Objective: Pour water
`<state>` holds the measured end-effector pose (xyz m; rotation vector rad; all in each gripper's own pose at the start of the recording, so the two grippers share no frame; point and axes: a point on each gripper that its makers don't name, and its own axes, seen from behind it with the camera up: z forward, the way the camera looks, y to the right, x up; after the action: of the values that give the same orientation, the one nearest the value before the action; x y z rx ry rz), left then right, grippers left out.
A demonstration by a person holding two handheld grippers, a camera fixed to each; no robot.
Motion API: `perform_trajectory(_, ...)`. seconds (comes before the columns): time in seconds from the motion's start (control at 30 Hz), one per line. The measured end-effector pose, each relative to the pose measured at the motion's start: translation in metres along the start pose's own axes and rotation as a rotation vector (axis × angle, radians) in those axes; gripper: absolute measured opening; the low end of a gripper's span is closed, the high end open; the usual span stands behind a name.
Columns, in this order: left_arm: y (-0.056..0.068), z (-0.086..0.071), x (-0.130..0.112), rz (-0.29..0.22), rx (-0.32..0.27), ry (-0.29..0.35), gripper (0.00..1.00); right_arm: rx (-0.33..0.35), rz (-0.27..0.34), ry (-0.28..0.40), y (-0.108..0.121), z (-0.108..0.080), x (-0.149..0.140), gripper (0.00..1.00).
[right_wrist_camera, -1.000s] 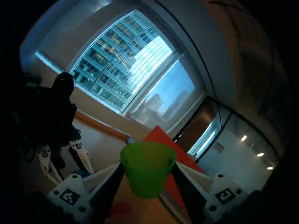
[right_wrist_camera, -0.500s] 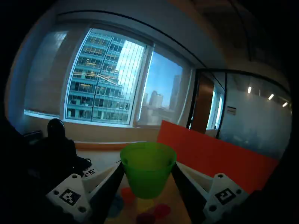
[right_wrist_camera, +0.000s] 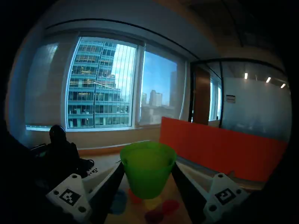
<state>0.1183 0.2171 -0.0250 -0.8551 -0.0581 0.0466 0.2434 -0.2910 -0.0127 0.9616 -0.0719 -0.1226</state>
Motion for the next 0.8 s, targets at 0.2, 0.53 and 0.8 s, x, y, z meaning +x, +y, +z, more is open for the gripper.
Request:
perform_trajectory(0.2,-0.008,-0.003,-0.004,-0.004,0.02,-0.013,0.85,-0.01,-0.003,0.006,0.008,-0.007,-0.007,0.89)
perform_trajectory(0.53,-0.023,-0.008,-0.014,-0.002,0.055,-0.042,0.85,-0.051,-0.018,-0.001,0.027,-0.021,-0.022,0.89)
perform_trajectory(0.8,-0.029,-0.01,-0.025,0.001,0.065,-0.077,0.85,-0.063,-0.022,-0.032,0.034,-0.031,-0.047,0.89)
